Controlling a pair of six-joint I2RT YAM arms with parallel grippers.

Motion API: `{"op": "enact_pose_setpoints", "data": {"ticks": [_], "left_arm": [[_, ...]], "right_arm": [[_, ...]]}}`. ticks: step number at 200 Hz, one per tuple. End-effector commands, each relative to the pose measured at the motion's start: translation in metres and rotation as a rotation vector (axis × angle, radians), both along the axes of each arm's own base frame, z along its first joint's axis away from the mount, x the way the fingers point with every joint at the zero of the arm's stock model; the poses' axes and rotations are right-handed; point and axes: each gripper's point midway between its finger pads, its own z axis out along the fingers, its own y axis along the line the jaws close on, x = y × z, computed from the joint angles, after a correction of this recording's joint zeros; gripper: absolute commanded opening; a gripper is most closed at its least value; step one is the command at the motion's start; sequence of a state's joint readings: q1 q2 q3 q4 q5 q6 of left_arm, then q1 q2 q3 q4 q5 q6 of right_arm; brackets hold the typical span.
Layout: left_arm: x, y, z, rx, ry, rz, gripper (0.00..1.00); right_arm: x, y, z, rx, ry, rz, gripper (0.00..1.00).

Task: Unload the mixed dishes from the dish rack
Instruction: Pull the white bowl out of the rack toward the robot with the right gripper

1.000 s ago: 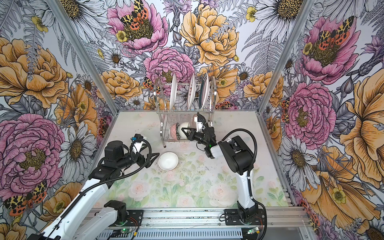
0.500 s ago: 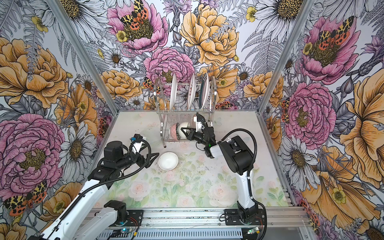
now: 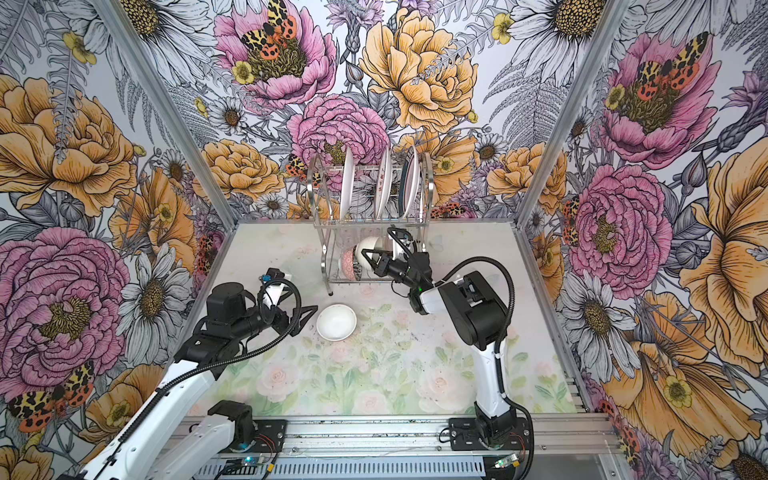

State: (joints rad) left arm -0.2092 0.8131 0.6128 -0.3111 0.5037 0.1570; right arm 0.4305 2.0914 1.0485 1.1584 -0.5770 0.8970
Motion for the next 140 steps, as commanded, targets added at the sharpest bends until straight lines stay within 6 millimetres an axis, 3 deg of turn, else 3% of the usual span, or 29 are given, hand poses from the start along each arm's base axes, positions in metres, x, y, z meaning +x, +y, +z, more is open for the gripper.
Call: {"op": "enact_pose_setpoints", "data": {"ticks": [1, 59, 93, 140], "left_arm": [[-0.001, 0.001, 0.006, 0.001, -0.015, 0.01, 0.99], [-0.001, 0.003, 0.03, -0.041, -0.07, 0.036, 0.99], [0.008, 0.014, 0.048, -0.04, -0.113, 0.118, 0.99], [0.016, 0.026, 0.073, -0.086, -0.133, 0.208, 0.99]], "right_arm": [[-0.006, -0.009, 0.061, 0.064, -0.201, -0.038, 0.0], [-0.036, -0.018, 0.075, 0.012, -0.288, -0.069, 0.0], [-0.057, -0.023, 0.078, -0.034, -0.306, -0.07, 0.0], [-0.1, 0.005, 0.072, -0.349, -0.357, 0.058, 0.0]]}}
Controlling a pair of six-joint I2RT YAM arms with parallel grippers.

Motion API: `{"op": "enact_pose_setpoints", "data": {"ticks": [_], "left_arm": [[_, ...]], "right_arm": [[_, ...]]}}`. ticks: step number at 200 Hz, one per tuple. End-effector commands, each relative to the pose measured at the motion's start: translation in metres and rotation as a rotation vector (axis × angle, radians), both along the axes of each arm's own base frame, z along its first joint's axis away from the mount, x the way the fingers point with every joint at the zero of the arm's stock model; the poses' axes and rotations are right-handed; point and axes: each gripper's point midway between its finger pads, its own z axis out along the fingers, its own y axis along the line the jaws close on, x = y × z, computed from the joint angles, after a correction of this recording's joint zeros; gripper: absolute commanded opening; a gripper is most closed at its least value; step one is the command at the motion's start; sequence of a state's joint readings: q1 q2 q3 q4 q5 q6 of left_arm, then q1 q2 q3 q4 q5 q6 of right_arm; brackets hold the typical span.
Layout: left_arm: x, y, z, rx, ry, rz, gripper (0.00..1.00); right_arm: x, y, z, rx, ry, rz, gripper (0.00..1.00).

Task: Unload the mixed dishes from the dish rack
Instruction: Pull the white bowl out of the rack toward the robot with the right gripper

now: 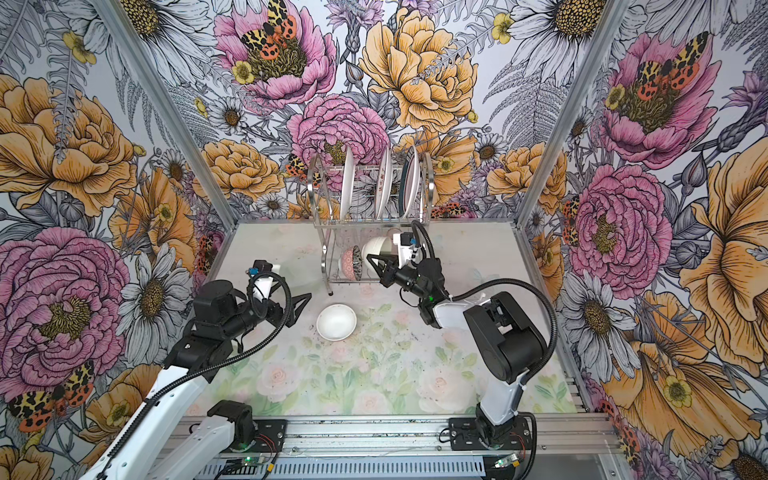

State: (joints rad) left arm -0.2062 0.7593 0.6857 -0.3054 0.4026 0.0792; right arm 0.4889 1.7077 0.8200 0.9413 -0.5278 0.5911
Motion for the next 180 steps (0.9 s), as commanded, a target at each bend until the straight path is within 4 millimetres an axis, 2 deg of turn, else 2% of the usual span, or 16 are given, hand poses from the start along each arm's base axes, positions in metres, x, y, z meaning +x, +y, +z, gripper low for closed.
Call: {"op": "enact_pose_setpoints", "data": {"ticks": [1, 31, 65, 107, 121, 124, 132, 158, 180], "left_arm": [[0.007, 0.011, 0.027, -0.044, -0.043, 0.086, 0.99], [0.011, 0.016, 0.034, -0.076, -0.036, 0.116, 0.99], [0.015, 0.021, 0.026, -0.092, -0.003, 0.141, 0.99], [0.018, 0.035, 0.013, -0.132, 0.024, 0.21, 0.99], [0.018, 0.041, 0.008, -0.136, 0.032, 0.232, 0.99], [0.018, 0.042, 0.007, -0.136, 0.035, 0.236, 0.99], [0.019, 0.046, 0.003, -0.135, 0.043, 0.251, 0.99], [0.021, 0.059, -0.009, -0.127, 0.069, 0.297, 0.99], [0.022, 0.073, -0.018, -0.123, 0.087, 0.342, 0.99]], "right_arm": [[-0.029, 0.016, 0.022, -0.183, -0.151, 0.069, 0.0], [-0.063, 0.036, 0.024, -0.385, -0.223, 0.189, 0.0], [-0.093, 0.047, 0.003, -0.653, -0.262, 0.319, 0.0], [-0.116, 0.06, -0.001, -0.752, -0.268, 0.42, 0.0], [-0.118, 0.063, -0.009, -0.812, -0.258, 0.434, 0.0], [-0.127, 0.069, -0.01, -0.823, -0.27, 0.458, 0.0], [-0.131, 0.073, -0.018, -0.866, -0.264, 0.476, 0.0], [-0.136, 0.082, -0.041, -1.012, -0.254, 0.501, 0.0], [-0.14, 0.093, -0.05, -1.063, -0.255, 0.521, 0.0]]}}
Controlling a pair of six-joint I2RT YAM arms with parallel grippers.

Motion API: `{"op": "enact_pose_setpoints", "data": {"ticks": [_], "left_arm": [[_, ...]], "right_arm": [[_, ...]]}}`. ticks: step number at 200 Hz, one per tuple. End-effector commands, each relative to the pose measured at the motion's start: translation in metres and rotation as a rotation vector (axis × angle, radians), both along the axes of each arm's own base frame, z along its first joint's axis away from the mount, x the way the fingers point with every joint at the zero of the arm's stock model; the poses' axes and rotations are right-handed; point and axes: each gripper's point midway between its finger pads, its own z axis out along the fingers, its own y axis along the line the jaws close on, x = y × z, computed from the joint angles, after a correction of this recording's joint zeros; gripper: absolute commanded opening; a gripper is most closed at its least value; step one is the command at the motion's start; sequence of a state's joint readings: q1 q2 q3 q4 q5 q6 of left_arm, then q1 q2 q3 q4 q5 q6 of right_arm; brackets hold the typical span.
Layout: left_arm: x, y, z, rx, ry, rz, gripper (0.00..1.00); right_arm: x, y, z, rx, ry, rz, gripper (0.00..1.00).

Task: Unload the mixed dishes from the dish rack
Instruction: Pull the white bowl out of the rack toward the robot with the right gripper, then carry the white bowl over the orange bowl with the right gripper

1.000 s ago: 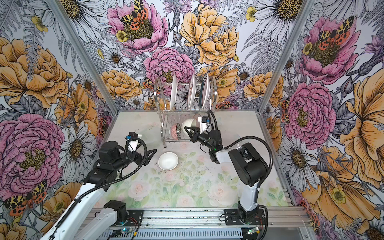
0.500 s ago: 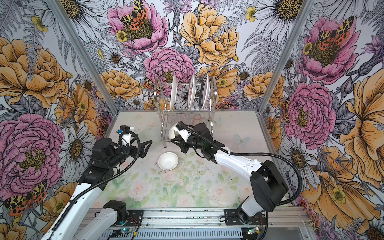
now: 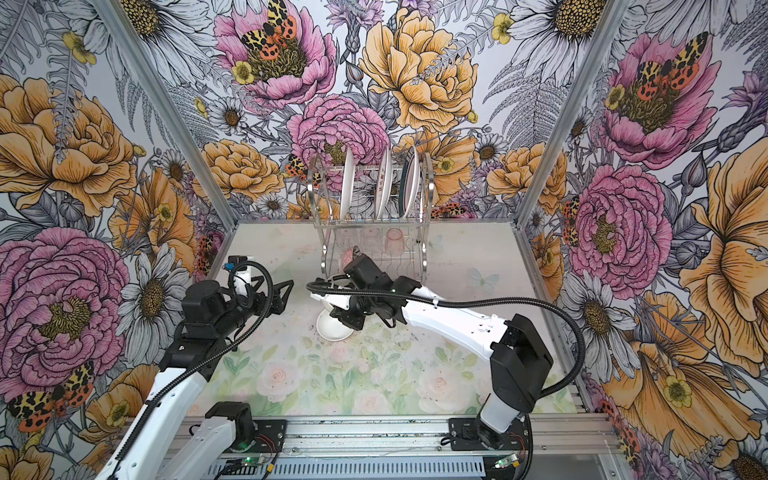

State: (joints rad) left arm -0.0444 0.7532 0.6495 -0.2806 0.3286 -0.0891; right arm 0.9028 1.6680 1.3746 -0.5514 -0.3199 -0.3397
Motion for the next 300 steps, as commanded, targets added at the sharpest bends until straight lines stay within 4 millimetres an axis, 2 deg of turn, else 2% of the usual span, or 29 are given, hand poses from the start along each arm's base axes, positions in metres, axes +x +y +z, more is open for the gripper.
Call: {"op": "enact_pose_setpoints", "data": {"ticks": [1, 25, 79, 111, 175, 253, 300], "left_arm": [[0.001, 0.015, -0.007, -0.007, 0.009, 0.06, 0.99], [0.001, 0.027, -0.015, -0.021, 0.026, 0.088, 0.99], [0.003, 0.045, -0.028, -0.051, 0.054, 0.143, 0.99], [0.002, 0.046, -0.036, -0.061, 0.074, 0.149, 0.99], [0.001, 0.043, -0.031, -0.063, 0.059, 0.131, 0.99], [0.0, 0.042, -0.032, -0.064, 0.067, 0.124, 0.99], [-0.002, 0.041, -0.033, -0.062, 0.073, 0.118, 0.99]], "right_arm": [[0.002, 0.004, -0.001, -0.081, -0.072, 0.016, 0.0], [-0.002, 0.015, -0.01, -0.107, -0.078, 0.031, 0.0], [0.012, 0.022, -0.037, -0.205, -0.105, -0.025, 0.0], [0.014, 0.026, -0.045, -0.222, -0.105, -0.026, 0.0], [0.015, 0.029, -0.067, -0.274, -0.089, -0.034, 0.01], [0.015, 0.032, -0.076, -0.288, -0.074, -0.032, 0.06], [0.013, 0.033, -0.073, -0.28, -0.073, -0.025, 0.17]]}}
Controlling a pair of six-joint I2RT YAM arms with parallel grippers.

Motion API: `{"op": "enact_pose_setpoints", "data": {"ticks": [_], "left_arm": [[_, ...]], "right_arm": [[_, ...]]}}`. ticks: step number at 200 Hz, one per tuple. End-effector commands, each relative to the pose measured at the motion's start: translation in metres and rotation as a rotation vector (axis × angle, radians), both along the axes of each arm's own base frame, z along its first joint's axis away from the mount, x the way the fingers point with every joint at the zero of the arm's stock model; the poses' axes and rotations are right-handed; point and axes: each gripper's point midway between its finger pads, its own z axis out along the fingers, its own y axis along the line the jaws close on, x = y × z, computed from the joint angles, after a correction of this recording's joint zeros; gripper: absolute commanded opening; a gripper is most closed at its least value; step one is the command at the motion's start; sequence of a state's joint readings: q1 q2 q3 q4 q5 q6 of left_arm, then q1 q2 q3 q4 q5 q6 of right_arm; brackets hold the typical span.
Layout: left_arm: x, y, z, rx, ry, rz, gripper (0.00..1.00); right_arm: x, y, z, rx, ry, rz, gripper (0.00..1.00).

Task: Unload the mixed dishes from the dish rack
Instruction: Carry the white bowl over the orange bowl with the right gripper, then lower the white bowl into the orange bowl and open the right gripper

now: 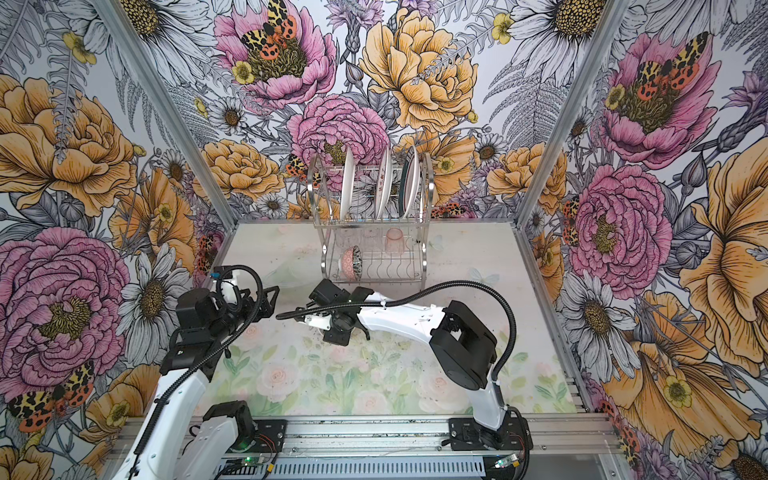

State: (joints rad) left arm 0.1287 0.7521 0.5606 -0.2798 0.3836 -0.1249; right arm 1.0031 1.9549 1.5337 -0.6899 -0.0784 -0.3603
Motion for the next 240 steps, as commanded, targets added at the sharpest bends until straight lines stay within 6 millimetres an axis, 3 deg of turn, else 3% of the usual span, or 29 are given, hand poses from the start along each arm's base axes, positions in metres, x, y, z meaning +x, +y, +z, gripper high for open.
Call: {"op": "enact_pose_setpoints", "data": {"ticks": [1, 104, 148, 240], "left_arm": [[-0.001, -0.002, 0.007, -0.005, -0.025, -0.016, 0.99], [-0.003, -0.003, 0.003, -0.015, -0.02, -0.021, 0.99], [-0.003, -0.004, 0.003, -0.015, -0.02, -0.024, 0.99], [-0.003, -0.004, 0.0, -0.017, -0.009, -0.023, 0.99]], "right_arm": [[0.008, 0.015, 0.02, 0.054, -0.053, 0.003, 0.17], [-0.001, 0.015, 0.035, 0.081, -0.064, 0.006, 0.2], [-0.004, 0.011, 0.026, 0.053, -0.063, 0.003, 0.14], [0.0, 0.009, 0.012, 0.0, -0.095, -0.002, 0.1]]}}
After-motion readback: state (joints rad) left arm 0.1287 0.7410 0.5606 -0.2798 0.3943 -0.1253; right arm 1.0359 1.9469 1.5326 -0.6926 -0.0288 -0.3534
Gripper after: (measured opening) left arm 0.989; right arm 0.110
